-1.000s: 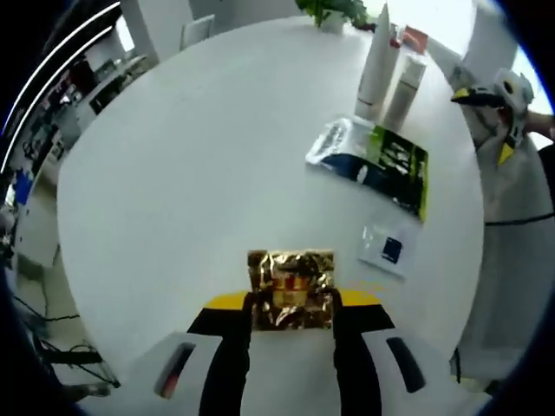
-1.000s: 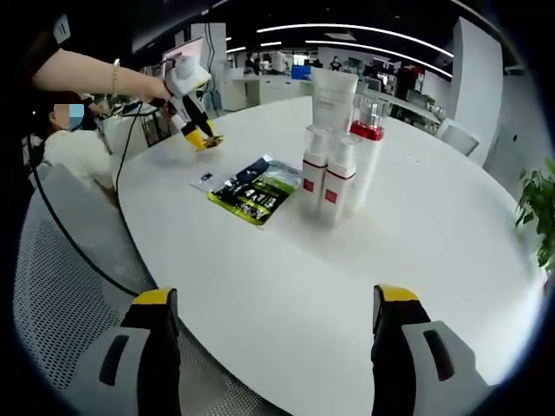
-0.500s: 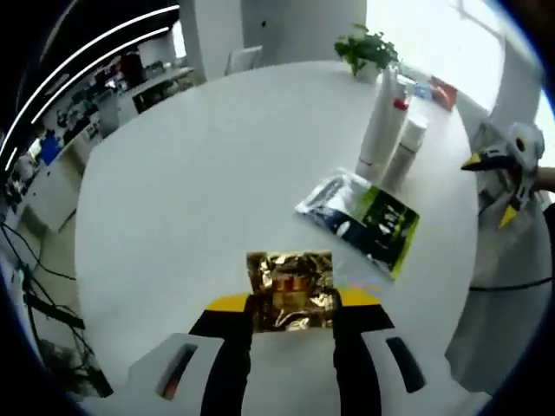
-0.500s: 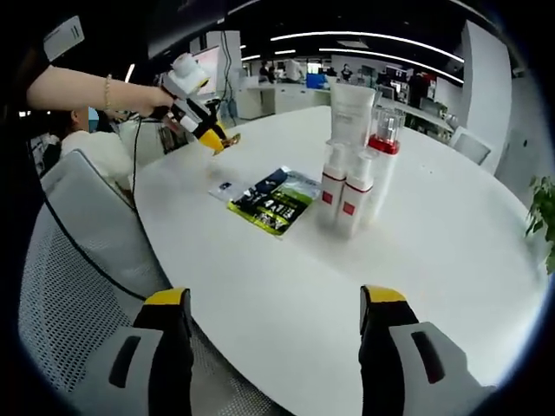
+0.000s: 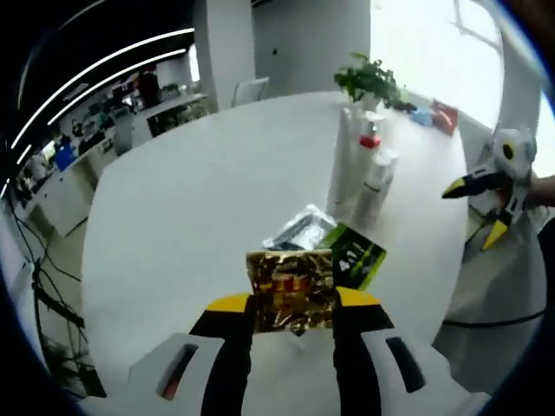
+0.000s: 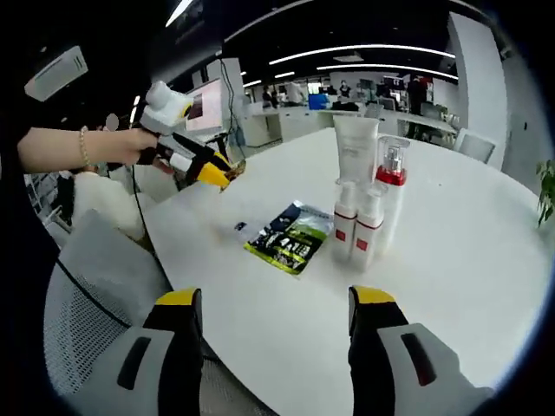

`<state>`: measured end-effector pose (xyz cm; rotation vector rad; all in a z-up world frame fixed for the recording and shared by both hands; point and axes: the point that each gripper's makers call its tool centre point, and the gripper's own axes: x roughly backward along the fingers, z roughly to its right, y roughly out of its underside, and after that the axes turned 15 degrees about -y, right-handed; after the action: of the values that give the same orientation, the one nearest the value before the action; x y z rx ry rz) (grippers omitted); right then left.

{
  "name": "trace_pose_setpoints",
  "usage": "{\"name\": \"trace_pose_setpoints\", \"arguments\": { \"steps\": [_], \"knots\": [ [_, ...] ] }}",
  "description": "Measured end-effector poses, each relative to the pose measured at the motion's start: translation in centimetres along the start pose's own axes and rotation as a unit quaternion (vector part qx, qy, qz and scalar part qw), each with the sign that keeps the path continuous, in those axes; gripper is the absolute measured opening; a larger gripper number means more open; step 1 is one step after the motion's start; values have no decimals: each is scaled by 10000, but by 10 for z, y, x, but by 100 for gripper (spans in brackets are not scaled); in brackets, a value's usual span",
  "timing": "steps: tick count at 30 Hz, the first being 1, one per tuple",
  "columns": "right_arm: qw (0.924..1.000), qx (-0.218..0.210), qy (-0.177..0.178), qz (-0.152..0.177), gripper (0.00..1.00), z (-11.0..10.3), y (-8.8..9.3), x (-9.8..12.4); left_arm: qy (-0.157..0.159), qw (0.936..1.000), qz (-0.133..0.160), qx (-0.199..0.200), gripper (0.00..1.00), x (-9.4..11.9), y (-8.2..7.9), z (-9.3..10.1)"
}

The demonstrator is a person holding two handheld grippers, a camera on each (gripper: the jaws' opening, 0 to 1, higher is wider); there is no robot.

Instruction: Arrange the skincare products in the storage area until every visible bottle or jar stands upright without overlapping.

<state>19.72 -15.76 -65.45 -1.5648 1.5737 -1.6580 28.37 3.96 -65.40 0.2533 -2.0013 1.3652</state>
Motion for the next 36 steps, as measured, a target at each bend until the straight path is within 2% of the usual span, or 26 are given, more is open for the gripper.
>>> {"name": "trace_pose_setpoints", "arguments": {
  "steps": [4, 8, 10, 12, 17, 19, 24, 27, 31, 36],
  "knots": [
    [9988, -132, -235, 419, 64, -5, -25, -10, 74, 9999, 120, -54, 40, 6, -5, 9],
    [9965, -323, -414, 658, 60, -13, -41, -17, 44, 9997, 227, -95, 39, 16, -12, 19],
    [9925, -482, -563, 976, 57, -17, -54, -22, 38, 9995, 305, -15, 39, 22, -16, 24],
    [9899, -619, -604, 1125, 56, -19, -62, -23, 31, 9993, 360, 14, 40, 26, -18, 27],
    [9745, -1240, -838, 1669, 48, -22, -85, -28, 86, 9983, 568, 18, 40, 37, -31, 42],
    [9696, -1377, -893, 1818, 49, -21, -93, -31, 75, 9979, 637, -5, 40, 41, -37, 46],
    [9655, -1431, -1024, 1920, 44, -27, -104, -38, -2, 9965, 839, 64, 40, 51, -50, 49],
    [9583, -1672, -1219, 1972, 39, -32, -108, -46, 50, 9956, 929, 115, 40, 59, -57, 58],
    [9522, -1885, -1251, 2052, 34, -31, -110, -51, 21, 9947, 1024, 89, 40, 64, -59, 60],
    [9399, -2228, -1263, 2259, 26, -31, -116, -52, -1, 9941, 1083, 64, 40, 72, -62, 65]
  ]
}}
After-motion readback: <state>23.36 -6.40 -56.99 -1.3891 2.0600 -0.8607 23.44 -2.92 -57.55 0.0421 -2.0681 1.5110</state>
